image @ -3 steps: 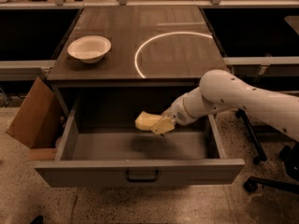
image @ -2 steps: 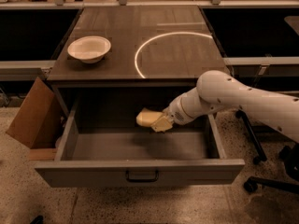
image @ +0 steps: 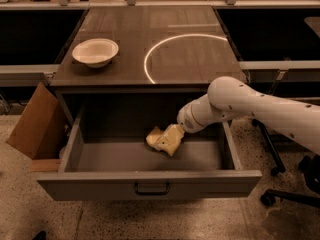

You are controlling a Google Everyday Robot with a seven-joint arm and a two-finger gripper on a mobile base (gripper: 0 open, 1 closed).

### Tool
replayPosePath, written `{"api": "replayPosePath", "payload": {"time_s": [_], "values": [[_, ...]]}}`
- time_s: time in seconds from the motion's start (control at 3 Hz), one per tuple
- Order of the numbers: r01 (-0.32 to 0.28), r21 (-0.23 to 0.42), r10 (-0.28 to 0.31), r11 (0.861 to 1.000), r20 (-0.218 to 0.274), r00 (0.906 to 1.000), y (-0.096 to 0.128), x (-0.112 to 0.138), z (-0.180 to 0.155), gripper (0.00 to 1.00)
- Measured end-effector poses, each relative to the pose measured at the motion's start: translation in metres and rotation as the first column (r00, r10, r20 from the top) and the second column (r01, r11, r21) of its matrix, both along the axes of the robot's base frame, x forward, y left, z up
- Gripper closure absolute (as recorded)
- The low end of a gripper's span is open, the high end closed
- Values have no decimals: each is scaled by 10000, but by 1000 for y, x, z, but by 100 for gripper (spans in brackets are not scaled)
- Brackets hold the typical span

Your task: Place sponge into top drawer

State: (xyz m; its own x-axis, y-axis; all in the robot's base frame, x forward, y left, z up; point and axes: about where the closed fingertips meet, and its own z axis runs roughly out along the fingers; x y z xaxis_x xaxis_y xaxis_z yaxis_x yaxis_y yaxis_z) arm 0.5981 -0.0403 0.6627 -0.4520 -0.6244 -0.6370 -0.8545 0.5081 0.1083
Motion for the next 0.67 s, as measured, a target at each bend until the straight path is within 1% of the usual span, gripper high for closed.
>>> {"api": "replayPosePath", "payload": {"time_s": [0.33,0.67], "values": [[-51,702,64,9975,-185,9998,-21,-12,14,0],[88,1011,-59,9948,-282,9996,-48,-32,34,0]]}}
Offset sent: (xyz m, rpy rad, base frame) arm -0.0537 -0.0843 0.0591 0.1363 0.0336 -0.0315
